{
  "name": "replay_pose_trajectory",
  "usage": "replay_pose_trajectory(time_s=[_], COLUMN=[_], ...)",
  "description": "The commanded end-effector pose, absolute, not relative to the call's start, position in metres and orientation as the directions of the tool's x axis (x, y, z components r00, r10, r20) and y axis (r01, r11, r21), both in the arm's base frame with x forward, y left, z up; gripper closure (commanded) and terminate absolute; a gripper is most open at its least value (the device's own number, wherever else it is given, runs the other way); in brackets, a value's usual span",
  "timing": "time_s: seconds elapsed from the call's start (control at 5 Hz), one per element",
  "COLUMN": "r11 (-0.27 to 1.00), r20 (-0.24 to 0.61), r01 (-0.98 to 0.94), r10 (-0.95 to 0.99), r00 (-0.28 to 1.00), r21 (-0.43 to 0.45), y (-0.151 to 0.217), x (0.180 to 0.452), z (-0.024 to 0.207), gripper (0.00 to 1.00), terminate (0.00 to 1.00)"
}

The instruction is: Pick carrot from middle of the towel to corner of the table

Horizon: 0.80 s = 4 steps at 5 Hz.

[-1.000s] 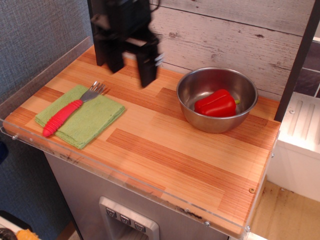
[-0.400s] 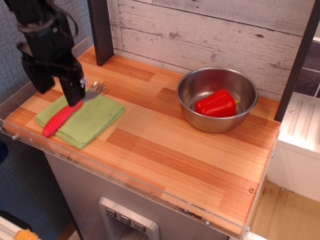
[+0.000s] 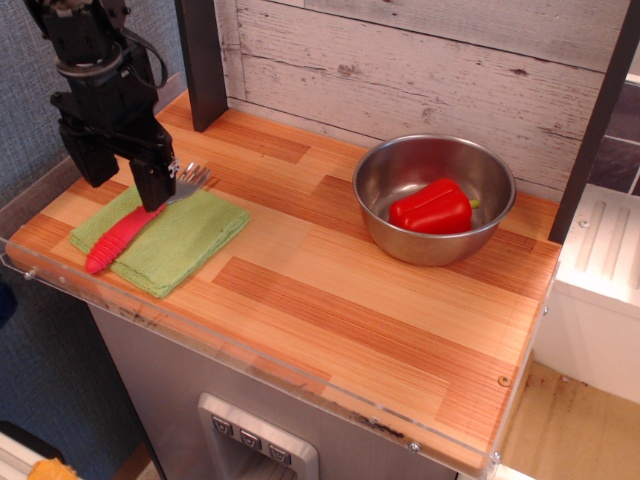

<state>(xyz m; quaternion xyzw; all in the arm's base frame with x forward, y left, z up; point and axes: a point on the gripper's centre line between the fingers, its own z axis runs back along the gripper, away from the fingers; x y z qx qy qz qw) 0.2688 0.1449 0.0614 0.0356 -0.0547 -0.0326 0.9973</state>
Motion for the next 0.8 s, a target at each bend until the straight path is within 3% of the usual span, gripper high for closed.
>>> replay_pose_trajectory(time_s=[0.0, 0.6], r11=[0.995, 0.994], r20=[0.087, 0.005], r01=[0.035, 0.017], r10=[-0.043, -0.018], r00=[0.995, 1.000], r21=[0.094, 0.110], y=[0.158, 0.163], x=[0.268, 0.266], z=[0.063, 0.045], gripper=[0.00, 0.00], terminate=[0.00, 0.00])
